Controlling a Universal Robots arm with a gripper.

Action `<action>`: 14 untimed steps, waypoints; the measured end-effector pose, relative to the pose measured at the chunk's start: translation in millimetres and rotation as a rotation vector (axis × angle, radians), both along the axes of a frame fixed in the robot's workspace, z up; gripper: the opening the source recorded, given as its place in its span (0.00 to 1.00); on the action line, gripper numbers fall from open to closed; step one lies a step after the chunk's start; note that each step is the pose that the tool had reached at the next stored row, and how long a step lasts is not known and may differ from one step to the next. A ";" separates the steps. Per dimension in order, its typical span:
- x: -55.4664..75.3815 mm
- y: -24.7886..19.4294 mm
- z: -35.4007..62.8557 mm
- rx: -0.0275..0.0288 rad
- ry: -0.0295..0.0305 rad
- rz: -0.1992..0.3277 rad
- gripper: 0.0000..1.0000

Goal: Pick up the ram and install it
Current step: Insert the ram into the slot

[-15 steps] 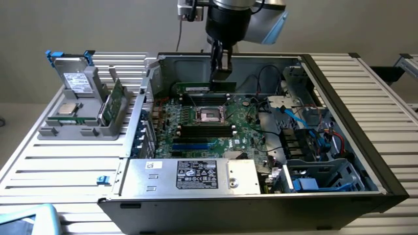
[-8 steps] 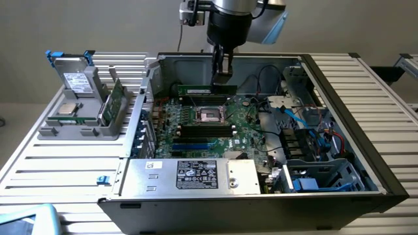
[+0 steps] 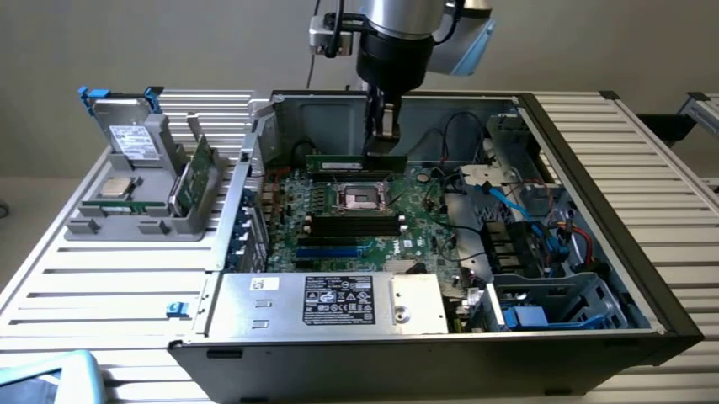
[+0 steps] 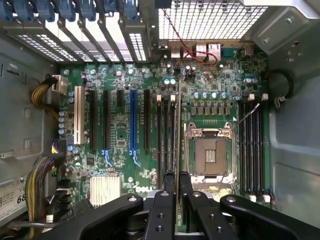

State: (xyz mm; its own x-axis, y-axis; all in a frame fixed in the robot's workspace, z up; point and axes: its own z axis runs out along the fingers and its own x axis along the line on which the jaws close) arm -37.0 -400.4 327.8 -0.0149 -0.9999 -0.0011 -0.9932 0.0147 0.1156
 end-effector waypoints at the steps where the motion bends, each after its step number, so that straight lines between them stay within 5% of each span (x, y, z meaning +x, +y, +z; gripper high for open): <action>1: 0.0 -0.6 -1.3 -0.0009 0.0000 0.000 0.15; 14: 0.1 -1.2 -24.9 -0.0015 0.0000 0.000 0.15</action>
